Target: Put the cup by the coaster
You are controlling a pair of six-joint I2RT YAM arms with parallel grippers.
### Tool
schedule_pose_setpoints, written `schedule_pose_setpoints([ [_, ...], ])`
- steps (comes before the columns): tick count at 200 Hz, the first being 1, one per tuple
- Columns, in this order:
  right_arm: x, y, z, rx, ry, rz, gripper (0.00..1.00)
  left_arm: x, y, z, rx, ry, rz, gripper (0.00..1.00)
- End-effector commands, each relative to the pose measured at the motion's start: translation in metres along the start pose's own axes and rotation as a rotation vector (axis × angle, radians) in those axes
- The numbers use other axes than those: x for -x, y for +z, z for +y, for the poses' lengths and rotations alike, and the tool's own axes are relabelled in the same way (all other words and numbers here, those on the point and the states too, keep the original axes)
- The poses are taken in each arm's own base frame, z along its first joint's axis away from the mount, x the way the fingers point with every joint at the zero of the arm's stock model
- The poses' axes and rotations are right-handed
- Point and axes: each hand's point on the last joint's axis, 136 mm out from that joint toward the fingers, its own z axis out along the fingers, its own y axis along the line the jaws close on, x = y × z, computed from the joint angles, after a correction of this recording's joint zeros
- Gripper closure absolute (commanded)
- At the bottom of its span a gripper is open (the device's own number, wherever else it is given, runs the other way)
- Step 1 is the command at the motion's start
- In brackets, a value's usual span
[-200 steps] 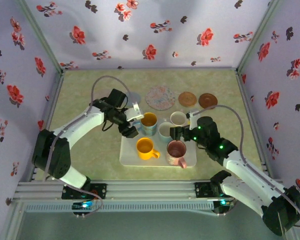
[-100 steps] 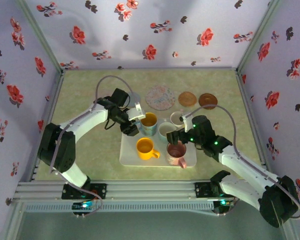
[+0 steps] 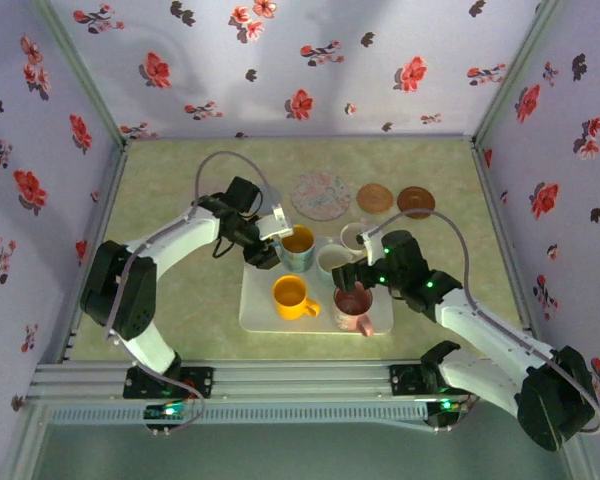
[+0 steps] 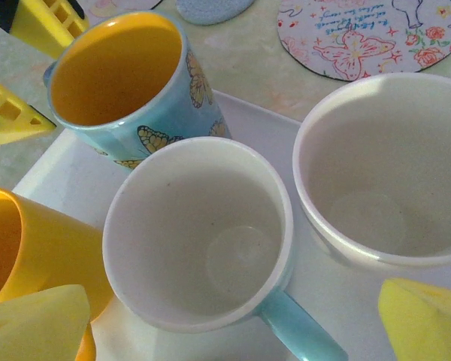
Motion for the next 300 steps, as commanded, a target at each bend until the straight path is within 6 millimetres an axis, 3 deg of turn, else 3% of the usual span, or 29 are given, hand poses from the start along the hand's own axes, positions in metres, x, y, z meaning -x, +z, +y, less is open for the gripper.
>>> schedule_pose_setpoints([
  [1,0.020,-0.001,0.008,0.024,-0.029,-0.046,0.00,0.005,0.003,0.006,0.013,0.024,0.003,0.40],
  [136,0.023,0.003,0.000,-0.025,-0.052,-0.048,0.00,-0.002,0.021,0.007,0.002,0.030,0.059,0.50],
  [253,0.019,0.006,-0.003,-0.034,-0.068,-0.050,0.00,-0.007,0.022,0.009,0.014,0.032,0.088,0.63],
  [300,0.017,0.006,-0.002,-0.032,-0.068,-0.050,0.00,-0.006,0.024,0.009,0.019,0.028,0.089,0.64],
])
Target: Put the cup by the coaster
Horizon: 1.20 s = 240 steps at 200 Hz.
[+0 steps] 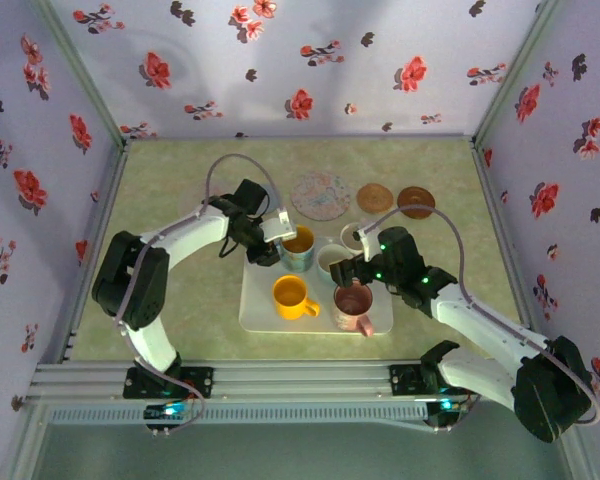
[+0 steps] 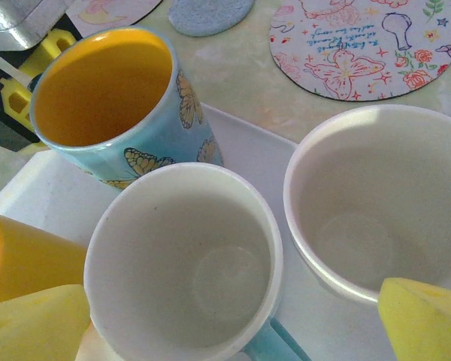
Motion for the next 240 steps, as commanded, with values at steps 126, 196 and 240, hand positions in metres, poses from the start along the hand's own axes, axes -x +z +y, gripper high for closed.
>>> schedule_pose_setpoints([
  [126,0.004,0.001,0.000,-0.013,-0.035,-0.021,0.00,0.003,0.004,0.001,0.008,0.004,0.010,0.78],
  [196,0.005,0.004,0.001,-0.010,-0.044,-0.009,0.00,0.003,0.005,0.005,0.022,0.000,0.015,0.86],
  [240,0.000,0.003,0.005,0.009,-0.068,0.021,0.00,0.010,0.002,0.013,0.056,-0.010,-0.001,1.00],
])
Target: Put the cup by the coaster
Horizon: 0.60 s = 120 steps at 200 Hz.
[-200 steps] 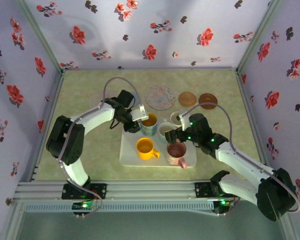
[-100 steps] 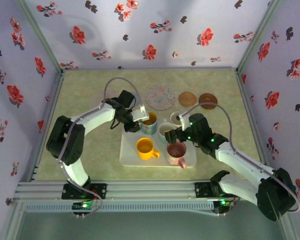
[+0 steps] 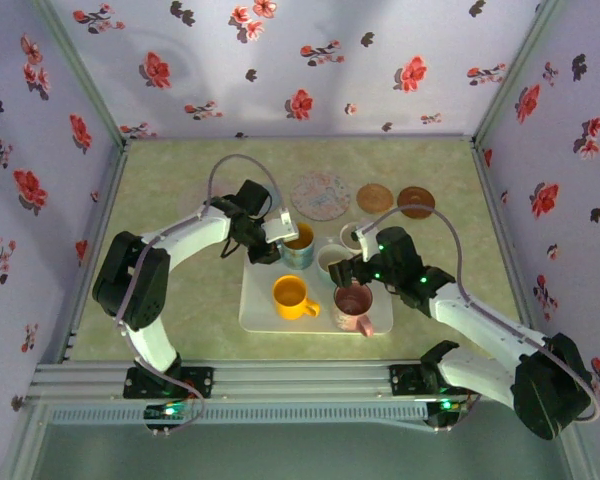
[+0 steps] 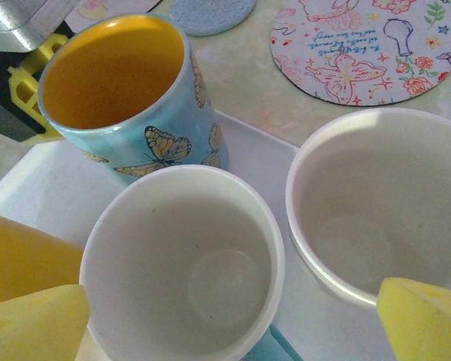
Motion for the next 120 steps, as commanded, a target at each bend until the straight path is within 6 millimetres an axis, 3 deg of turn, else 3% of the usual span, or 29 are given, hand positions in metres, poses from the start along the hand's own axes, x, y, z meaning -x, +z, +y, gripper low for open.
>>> schedule_pose_setpoints([
  [1,0.000,-0.001,0.005,0.015,-0.038,0.020,0.00,0.008,0.001,0.012,0.038,-0.020,-0.007,1.00],
  [59,0.004,-0.005,0.004,0.004,-0.049,0.011,0.00,0.022,-0.008,0.019,0.087,-0.029,-0.084,1.00],
  [120,0.009,-0.010,0.005,-0.009,-0.077,0.000,0.00,0.042,-0.045,0.033,0.171,-0.093,-0.203,1.00],
])
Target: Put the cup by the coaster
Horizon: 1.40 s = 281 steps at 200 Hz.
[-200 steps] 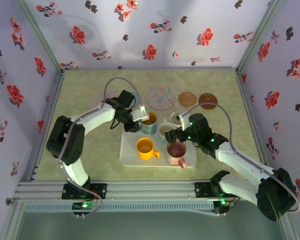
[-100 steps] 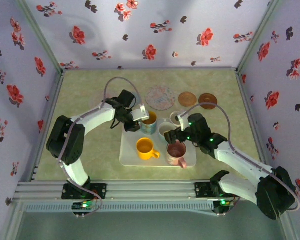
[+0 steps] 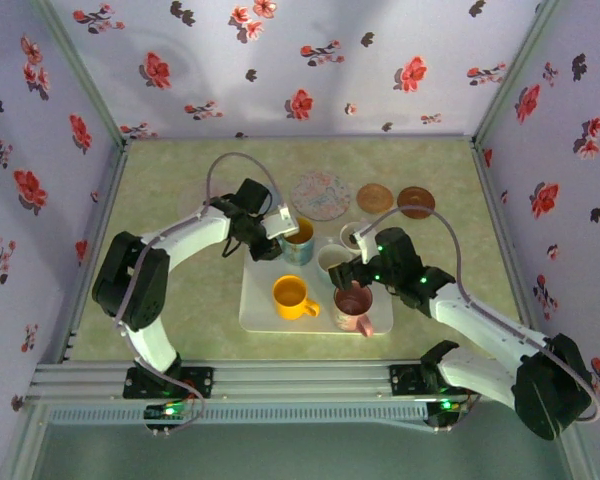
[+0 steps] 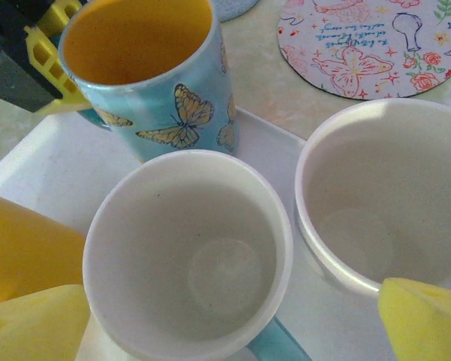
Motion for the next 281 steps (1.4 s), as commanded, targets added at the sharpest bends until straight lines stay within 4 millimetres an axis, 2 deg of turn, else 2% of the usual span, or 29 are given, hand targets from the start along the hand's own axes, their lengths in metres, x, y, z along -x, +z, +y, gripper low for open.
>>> schedule_pose_setpoints([
  [1,0.014,-0.009,0.002,-0.013,-0.045,-0.027,0.00,0.038,-0.040,0.022,0.113,-0.019,-0.176,1.00],
  [64,0.041,-0.015,0.007,-0.008,-0.070,-0.081,0.00,0.067,-0.099,0.051,0.294,-0.087,-0.333,1.00],
  [105,0.069,-0.023,0.017,0.027,-0.072,-0.124,0.00,0.073,-0.139,0.069,0.403,-0.150,-0.426,1.00],
  [132,0.086,-0.023,0.023,0.048,-0.073,-0.132,0.00,0.064,-0.157,0.079,0.424,-0.228,-0.445,1.00],
  [196,0.124,-0.015,0.035,0.098,-0.060,-0.177,0.00,0.031,-0.174,0.093,0.464,-0.360,-0.422,1.00],
  [235,0.135,0.001,0.029,0.060,0.021,-0.163,0.00,0.015,-0.174,0.107,0.493,-0.408,-0.409,1.00],
  [281,0.139,0.026,0.035,0.087,0.114,-0.128,0.00,-0.004,-0.164,0.126,0.514,-0.470,-0.394,1.00],
])
